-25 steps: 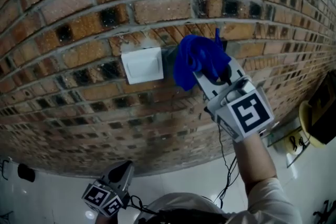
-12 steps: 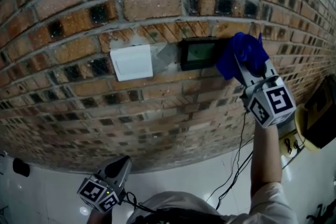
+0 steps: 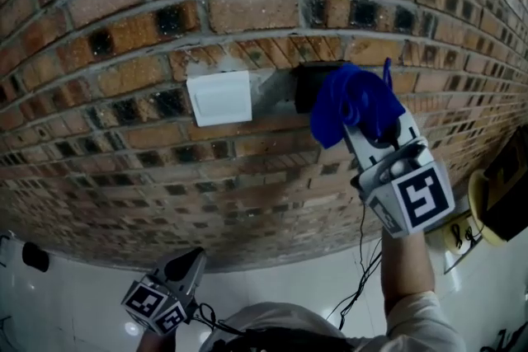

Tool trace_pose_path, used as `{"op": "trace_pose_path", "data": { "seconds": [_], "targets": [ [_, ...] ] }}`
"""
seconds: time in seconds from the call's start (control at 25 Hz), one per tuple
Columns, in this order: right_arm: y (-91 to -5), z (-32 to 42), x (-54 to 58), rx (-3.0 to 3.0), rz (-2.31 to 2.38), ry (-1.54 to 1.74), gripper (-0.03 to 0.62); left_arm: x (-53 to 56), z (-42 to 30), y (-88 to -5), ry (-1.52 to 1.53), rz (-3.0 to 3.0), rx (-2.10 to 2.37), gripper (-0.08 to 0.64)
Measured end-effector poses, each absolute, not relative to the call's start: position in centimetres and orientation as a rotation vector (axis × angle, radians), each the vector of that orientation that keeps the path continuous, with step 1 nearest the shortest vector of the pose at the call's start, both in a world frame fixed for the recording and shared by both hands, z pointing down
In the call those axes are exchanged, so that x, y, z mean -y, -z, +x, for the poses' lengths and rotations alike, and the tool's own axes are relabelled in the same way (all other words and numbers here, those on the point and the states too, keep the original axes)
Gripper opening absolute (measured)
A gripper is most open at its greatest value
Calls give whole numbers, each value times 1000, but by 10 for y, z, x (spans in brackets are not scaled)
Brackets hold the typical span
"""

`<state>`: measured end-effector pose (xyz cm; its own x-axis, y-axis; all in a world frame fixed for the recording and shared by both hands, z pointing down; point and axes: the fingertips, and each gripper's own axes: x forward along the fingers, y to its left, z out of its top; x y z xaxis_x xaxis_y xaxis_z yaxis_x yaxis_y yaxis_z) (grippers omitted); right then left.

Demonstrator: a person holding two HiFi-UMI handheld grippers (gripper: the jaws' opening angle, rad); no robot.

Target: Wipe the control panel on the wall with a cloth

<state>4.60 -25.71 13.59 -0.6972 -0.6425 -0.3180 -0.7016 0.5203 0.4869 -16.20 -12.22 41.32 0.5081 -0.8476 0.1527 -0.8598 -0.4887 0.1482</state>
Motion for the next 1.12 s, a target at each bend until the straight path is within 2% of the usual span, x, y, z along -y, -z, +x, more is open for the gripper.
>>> {"op": "trace_pose_path", "data": {
  "seconds": [0.2,0.36,0.88,1.12],
  "targets": [
    [-151,-17,263,-2754,-1070,-884,91,113,-169,-414,-78,2522,1487,3],
    [-151,-26,272,-2751,-1067,-852,91,111,-174,-412,-71,2522,1506,3],
    [-151,124,315,-2600,-1461,-847,92,130,-146,-416,-95,2552,1434,3],
    [-160,148,331,-2590,-1535,-782,92,128,-143,-415,-88,2559,1427,3]
  ]
}}
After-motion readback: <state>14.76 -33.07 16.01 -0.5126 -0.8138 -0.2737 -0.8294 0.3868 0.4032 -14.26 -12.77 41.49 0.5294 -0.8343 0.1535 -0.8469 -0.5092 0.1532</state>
